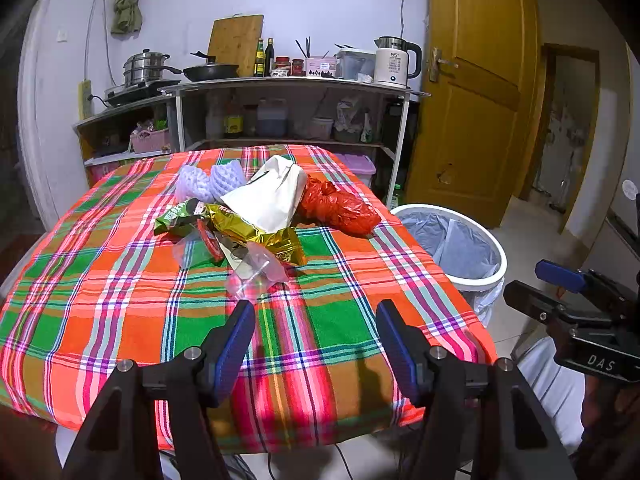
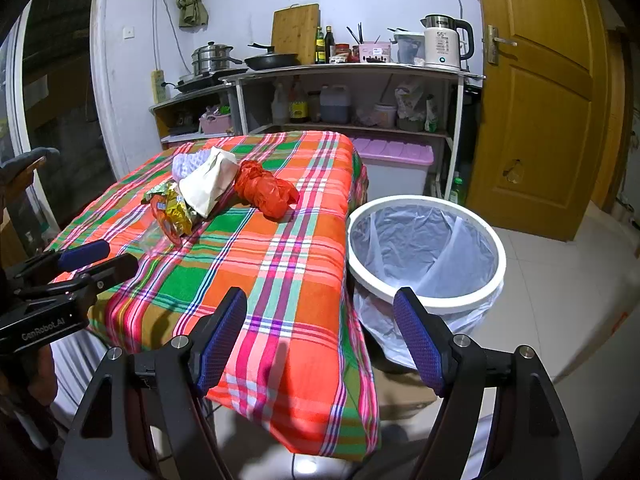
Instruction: Collect trash
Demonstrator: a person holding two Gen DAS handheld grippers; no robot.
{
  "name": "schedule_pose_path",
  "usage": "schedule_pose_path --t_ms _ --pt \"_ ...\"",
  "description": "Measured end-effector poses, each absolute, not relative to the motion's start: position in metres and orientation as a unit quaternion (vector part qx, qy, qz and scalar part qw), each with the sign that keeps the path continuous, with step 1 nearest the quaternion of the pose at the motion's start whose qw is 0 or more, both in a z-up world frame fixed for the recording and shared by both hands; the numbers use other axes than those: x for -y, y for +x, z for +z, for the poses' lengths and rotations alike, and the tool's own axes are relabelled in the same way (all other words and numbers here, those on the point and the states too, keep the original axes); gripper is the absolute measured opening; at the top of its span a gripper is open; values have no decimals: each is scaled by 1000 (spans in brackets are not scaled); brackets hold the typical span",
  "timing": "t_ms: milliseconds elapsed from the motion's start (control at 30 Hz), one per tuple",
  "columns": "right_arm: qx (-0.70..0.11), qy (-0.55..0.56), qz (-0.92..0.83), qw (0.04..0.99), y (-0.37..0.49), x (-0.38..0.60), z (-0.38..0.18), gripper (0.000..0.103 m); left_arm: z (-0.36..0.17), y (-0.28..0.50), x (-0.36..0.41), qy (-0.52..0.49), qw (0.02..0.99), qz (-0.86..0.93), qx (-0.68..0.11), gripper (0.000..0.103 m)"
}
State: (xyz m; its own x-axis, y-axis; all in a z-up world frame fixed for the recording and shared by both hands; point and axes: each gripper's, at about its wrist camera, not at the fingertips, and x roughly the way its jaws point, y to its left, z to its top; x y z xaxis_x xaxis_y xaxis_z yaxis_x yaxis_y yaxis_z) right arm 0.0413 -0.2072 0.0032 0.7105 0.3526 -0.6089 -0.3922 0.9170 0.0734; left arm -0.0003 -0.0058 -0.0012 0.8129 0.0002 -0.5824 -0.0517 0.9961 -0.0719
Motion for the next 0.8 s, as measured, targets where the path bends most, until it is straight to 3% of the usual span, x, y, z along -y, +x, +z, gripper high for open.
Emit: schedule_pose_path --t_ms 800 --pt "-327 -31 199 923 43 207 0 76 -2 -1 5 -43 951 13 -306 62"
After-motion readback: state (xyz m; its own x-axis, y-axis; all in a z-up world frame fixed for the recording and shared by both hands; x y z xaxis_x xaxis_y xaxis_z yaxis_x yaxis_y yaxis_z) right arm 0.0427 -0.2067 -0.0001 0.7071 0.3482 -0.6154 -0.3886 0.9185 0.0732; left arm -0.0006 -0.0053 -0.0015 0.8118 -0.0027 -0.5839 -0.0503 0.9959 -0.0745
